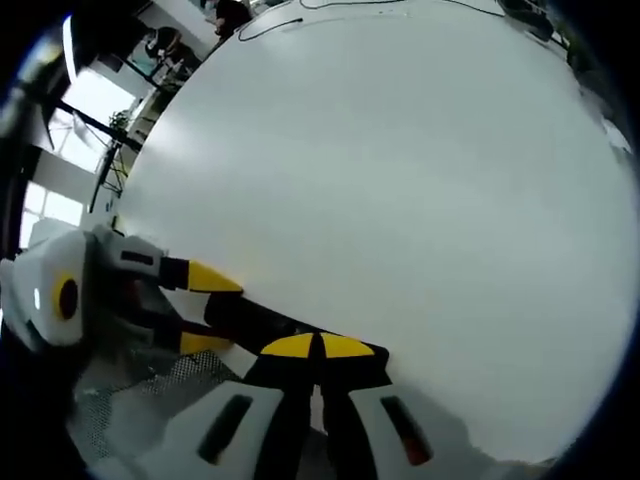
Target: Press the specified remote control buttons in sequence, fully releasing each button before pressing the next.
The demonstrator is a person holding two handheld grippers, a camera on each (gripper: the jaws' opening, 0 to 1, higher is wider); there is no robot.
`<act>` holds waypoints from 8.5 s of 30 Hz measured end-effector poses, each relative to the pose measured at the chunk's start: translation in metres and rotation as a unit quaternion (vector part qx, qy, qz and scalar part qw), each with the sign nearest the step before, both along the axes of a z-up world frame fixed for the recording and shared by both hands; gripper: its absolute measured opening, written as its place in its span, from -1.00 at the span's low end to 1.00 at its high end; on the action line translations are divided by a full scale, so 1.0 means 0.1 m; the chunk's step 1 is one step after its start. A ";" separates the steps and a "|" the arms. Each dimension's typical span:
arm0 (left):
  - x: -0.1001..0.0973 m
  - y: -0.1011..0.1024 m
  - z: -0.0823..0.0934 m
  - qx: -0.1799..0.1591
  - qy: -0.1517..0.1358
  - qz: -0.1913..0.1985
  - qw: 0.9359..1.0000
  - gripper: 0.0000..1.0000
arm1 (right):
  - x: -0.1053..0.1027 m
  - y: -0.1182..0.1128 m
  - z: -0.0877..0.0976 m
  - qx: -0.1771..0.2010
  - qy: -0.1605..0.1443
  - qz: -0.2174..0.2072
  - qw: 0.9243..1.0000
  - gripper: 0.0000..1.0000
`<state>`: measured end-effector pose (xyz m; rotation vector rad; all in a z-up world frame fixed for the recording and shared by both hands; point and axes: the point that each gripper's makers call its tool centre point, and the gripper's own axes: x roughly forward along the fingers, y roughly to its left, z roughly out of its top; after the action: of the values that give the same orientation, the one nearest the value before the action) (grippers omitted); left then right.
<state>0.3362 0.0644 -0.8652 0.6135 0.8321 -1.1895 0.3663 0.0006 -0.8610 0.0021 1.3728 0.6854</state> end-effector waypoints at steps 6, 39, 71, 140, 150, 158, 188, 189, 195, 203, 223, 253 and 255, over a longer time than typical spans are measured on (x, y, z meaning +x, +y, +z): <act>0.00 0.00 0.00 0.003 -0.002 -0.004 1.000 -0.50 | 0.00 -0.01 0.01 0.005 0.020 -0.017 1.000 -1.00; 0.00 0.00 0.00 -0.001 0.001 0.008 1.000 -0.48 | -0.20 0.03 0.01 -0.010 0.067 0.015 0.998 -1.00; 0.00 -0.01 0.00 0.002 -0.002 -0.005 1.000 -0.51 | -0.29 -0.08 0.01 -0.016 0.121 -0.027 0.992 -1.00; 0.00 -0.01 0.00 -0.001 -0.003 0.002 1.000 -0.50 | -0.11 -0.01 0.01 -0.030 0.025 0.031 0.999 -1.00; 0.00 -0.01 0.00 0.000 -0.002 0.002 1.000 -0.50 | -0.11 0.00 0.01 -0.044 -0.001 0.061 0.997 -1.00; 0.00 -0.02 0.00 0.001 -0.001 0.001 1.000 -0.50 | -0.12 0.01 0.01 -0.055 -0.038 0.102 0.993 -1.00; 0.00 -0.12 0.00 0.003 -0.004 0.002 1.000 -0.52 | 0.02 0.06 0.10 -0.008 -0.025 0.031 0.999 -1.00; -0.01 -0.12 0.00 0.003 -0.004 0.002 1.000 -0.52 | 0.00 0.08 0.10 -0.006 -0.023 0.034 0.999 -1.00; -0.02 -0.14 0.01 0.000 -0.005 -0.004 1.000 -0.52 | -0.04 0.16 0.09 -0.004 -0.025 0.054 0.998 -1.00; -0.02 -0.14 0.00 0.001 -0.007 -0.008 1.000 -0.52 | -0.09 0.16 0.01 -0.015 -0.020 0.077 0.997 -1.00; -0.02 -0.14 0.00 0.004 -0.005 -0.012 1.000 -0.53 | -0.08 0.15 0.01 -0.017 -0.015 0.068 0.997 -1.00; 0.00 -0.15 -0.01 0.002 -0.005 -0.012 1.000 -0.52 | -0.01 0.19 -0.02 -0.022 -0.045 0.073 0.996 -1.00; 0.00 -0.15 -0.01 0.002 -0.005 -0.011 1.000 -0.52 | -0.01 0.19 -0.02 -0.027 -0.046 0.076 0.996 -1.00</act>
<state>0.3362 0.0498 -0.8658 0.6329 0.8214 -1.2041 0.3653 0.0198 -0.8630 -0.1766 1.3112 0.7649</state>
